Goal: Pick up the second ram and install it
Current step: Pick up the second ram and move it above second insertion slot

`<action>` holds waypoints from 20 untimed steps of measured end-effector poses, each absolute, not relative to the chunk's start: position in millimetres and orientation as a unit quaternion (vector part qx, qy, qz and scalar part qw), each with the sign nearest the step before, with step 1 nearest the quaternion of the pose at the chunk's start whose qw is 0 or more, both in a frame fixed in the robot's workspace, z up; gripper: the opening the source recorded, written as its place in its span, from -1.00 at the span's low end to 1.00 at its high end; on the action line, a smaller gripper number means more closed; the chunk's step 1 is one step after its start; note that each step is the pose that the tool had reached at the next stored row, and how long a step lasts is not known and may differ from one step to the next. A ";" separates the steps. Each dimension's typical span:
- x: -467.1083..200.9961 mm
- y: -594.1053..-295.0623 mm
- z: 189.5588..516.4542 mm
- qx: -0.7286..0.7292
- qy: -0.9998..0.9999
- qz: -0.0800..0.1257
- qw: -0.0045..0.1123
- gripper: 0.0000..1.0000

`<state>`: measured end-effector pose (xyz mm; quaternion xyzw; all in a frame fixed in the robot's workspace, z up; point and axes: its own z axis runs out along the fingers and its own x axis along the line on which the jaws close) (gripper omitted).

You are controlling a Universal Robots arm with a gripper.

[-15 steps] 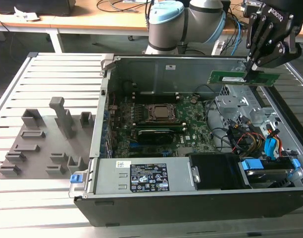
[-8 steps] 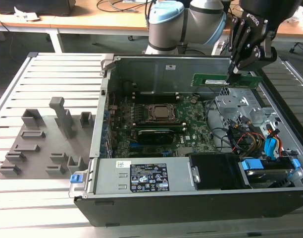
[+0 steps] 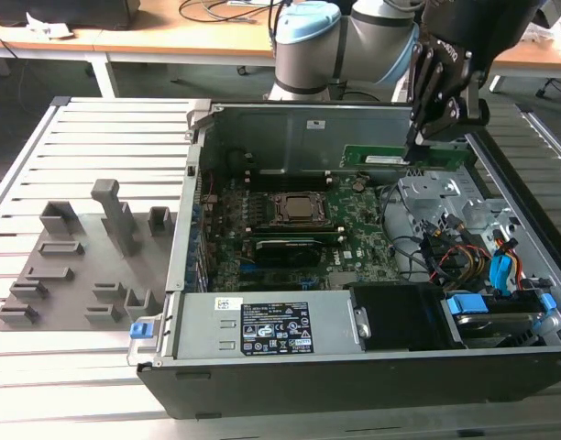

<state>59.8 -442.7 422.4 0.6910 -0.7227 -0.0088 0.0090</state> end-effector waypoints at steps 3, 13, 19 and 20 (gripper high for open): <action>54.5 -442.6 420.1 0.691 -0.723 -0.009 0.009 -0.73; 29.7 -418.0 403.8 0.691 -0.723 -0.011 0.007 -0.73; 24.8 -416.5 382.4 0.691 -0.723 -0.011 0.007 -0.73; 24.7 -416.4 377.5 0.691 -0.723 -0.011 0.007 -0.73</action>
